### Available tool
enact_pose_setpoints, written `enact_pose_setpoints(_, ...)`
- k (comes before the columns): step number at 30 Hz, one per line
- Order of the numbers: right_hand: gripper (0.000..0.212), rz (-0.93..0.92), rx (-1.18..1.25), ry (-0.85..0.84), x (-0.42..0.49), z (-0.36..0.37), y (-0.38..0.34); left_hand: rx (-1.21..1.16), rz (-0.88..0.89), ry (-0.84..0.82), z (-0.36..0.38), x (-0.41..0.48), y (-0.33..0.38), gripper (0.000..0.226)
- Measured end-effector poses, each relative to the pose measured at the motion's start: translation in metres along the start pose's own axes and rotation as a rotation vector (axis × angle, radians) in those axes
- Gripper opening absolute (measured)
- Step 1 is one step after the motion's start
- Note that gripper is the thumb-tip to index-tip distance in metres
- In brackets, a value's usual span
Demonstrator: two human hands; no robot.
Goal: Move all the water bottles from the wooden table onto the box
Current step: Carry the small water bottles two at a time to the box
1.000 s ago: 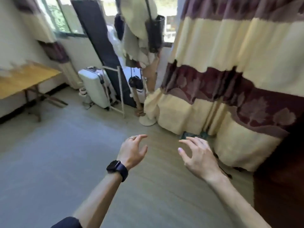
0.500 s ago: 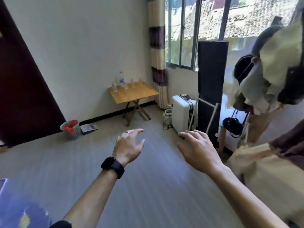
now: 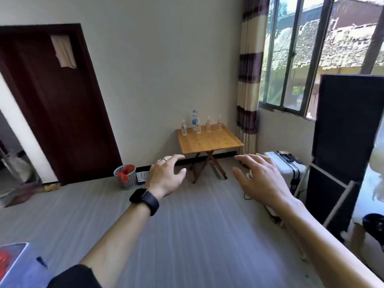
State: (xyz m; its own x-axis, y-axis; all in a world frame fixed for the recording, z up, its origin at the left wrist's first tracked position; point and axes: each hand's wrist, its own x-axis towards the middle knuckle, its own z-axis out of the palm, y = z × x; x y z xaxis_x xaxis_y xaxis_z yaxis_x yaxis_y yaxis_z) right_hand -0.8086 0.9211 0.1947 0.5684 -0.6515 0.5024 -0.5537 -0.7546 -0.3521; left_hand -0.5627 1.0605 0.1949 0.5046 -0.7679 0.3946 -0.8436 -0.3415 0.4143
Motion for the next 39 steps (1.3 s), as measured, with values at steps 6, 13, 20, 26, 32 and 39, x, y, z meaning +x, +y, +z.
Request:
enact_pose_setpoints(6,0.045,-0.009,0.049,0.004,0.117,0.034,0.05,0.026,-0.031,0.046,0.032,0.103,-0.009,0.041)
enact_pose_setpoints(13,0.048,-0.04,0.042,-0.066,0.241,0.106,0.093,0.003,-0.07,0.049,0.091,0.225,-0.045,0.041)
enact_pose_setpoints(20,0.05,-0.05,0.057,-0.094,0.376,0.205,0.131,-0.002,-0.106,0.041,0.151,0.366,-0.117,0.041)
enact_pose_setpoints(26,0.05,-0.019,0.044,-0.109,0.499,0.262,0.157,0.025,-0.15,0.006,0.187,0.508,-0.166,0.043)
enact_pose_setpoints(32,0.052,0.011,0.026,-0.141,0.609,0.319,0.207,-0.018,-0.106,-0.036,0.252,0.628,-0.187,0.043)
enact_pose_setpoints(39,0.055,-0.023,0.035,-0.215,0.752,0.409,0.263,-0.05,-0.191,-0.049,0.323,0.76,-0.235,0.043)
